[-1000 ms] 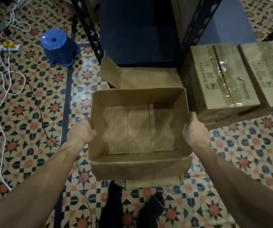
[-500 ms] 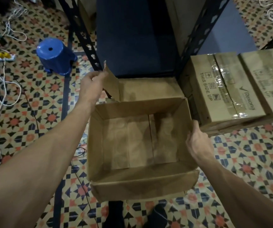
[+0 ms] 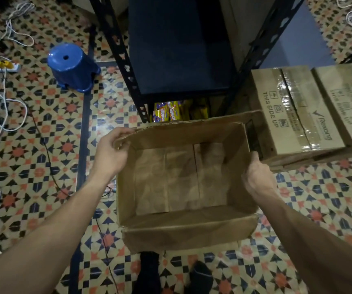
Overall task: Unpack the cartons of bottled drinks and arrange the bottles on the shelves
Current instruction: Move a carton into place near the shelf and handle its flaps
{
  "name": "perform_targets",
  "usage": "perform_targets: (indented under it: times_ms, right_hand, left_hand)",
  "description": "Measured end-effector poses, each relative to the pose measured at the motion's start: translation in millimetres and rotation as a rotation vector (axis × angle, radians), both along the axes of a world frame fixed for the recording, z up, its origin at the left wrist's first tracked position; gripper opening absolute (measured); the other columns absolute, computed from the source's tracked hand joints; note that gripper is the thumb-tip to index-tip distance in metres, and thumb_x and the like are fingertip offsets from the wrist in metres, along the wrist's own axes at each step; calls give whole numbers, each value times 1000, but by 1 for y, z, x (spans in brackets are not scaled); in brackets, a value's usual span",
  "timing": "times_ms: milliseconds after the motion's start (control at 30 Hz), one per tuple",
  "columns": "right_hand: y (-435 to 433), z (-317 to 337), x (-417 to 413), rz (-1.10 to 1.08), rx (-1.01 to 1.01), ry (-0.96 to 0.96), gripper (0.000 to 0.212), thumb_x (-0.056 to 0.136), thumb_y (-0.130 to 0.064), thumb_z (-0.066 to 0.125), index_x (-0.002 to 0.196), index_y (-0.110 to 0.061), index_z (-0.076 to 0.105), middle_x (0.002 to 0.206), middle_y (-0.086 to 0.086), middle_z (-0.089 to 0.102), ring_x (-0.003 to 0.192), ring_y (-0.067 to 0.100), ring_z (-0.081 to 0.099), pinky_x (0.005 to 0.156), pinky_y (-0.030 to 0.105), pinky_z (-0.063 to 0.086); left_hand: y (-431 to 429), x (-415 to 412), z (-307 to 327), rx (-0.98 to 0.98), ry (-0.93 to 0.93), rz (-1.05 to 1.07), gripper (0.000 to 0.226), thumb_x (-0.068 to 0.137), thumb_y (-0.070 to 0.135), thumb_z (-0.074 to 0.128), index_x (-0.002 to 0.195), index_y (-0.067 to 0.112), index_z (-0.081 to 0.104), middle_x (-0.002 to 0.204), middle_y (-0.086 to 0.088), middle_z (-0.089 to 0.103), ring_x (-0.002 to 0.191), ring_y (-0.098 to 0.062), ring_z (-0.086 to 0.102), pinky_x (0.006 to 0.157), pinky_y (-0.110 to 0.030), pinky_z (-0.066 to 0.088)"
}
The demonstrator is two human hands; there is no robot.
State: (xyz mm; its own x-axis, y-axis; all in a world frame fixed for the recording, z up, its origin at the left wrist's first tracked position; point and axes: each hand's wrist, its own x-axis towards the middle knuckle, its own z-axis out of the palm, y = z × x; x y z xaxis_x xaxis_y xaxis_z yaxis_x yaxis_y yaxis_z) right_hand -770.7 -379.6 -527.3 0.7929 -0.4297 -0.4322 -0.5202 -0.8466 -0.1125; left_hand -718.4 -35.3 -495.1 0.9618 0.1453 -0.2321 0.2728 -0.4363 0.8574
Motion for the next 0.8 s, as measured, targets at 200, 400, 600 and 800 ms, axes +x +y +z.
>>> perform_targets:
  times_ms: [200, 400, 600, 800]
  right_hand:
    - [2, 6, 3, -157, 92, -40, 31, 101, -17, 53, 130, -8, 49, 122, 25, 64, 115, 45, 60, 95, 50, 47]
    - [15, 19, -29, -398, 370, -155, 47, 103, -34, 55, 138, -2, 51, 140, 24, 56, 133, 40, 49, 107, 42, 39]
    - [9, 3, -77, -469, 410, -51, 85, 95, -63, 52, 155, -7, 31, 152, 22, 45, 142, 40, 41, 114, 46, 35]
    - [-10, 3, -95, -498, 471, 122, 94, 85, -83, 41, 136, -6, 58, 136, 21, 58, 127, 38, 52, 103, 45, 42]
  left_hand:
    - [7, -44, -13, 292, 141, -320, 61, 93, 24, 67, 146, 38, 41, 160, 3, 24, 145, -9, 16, 117, -39, 11]
    - [10, -70, -38, 571, 32, -390, 56, 91, 59, 51, 142, 34, 49, 164, 0, -9, 149, -19, -24, 117, -42, -14]
    - [2, -89, -33, 411, 279, -82, 52, 104, 38, 42, 154, 32, 29, 166, -7, 2, 148, -36, 22, 119, -50, 23]
    - [-1, -94, -25, 324, 410, -25, 66, 104, 15, 43, 156, 38, 11, 153, -13, 40, 126, -32, 52, 103, -47, 45]
